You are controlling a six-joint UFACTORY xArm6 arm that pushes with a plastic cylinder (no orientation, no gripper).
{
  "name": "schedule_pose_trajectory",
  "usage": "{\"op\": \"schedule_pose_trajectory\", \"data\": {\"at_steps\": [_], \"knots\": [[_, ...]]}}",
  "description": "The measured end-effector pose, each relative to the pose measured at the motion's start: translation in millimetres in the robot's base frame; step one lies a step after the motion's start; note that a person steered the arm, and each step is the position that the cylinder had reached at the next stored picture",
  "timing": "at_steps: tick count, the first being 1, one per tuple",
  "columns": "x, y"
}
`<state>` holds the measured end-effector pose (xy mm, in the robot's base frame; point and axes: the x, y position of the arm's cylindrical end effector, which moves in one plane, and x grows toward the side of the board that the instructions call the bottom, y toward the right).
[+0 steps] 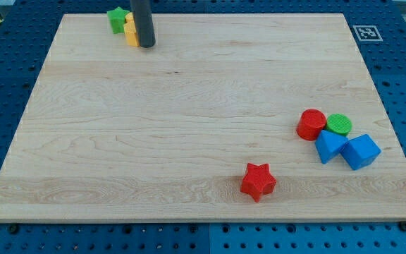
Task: Move the blue cube diagonally to the red circle
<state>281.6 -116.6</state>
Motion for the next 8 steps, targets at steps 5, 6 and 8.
{"op": "schedule_pose_trajectory", "data": {"at_steps": [5, 6, 8], "knots": [[105, 206], [119, 274], [197, 358]]}}
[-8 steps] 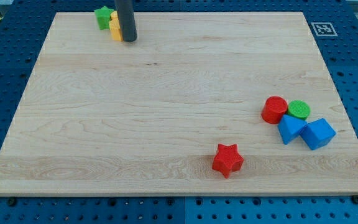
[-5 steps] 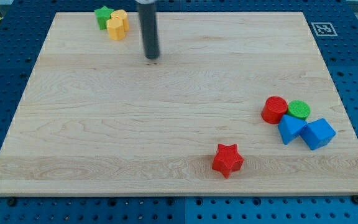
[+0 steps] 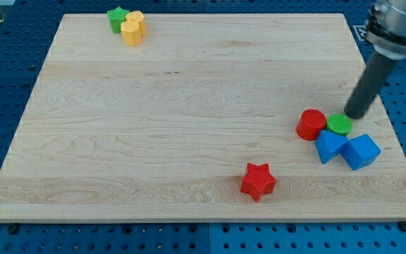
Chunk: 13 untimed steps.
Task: Move the blue cube diagonally to the red circle
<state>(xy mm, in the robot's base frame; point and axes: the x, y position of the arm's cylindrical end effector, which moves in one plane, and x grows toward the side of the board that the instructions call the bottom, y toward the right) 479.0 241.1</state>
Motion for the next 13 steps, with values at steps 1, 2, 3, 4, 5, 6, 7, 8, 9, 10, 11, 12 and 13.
{"op": "schedule_pose_trajectory", "data": {"at_steps": [1, 2, 3, 4, 5, 6, 7, 8, 9, 10, 11, 12, 13], "knots": [[32, 0], [32, 0], [39, -2], [52, -1], [56, 9], [60, 54], [77, 50], [86, 15], [83, -22], [83, -38], [83, -45], [83, -60], [83, -83]]}}
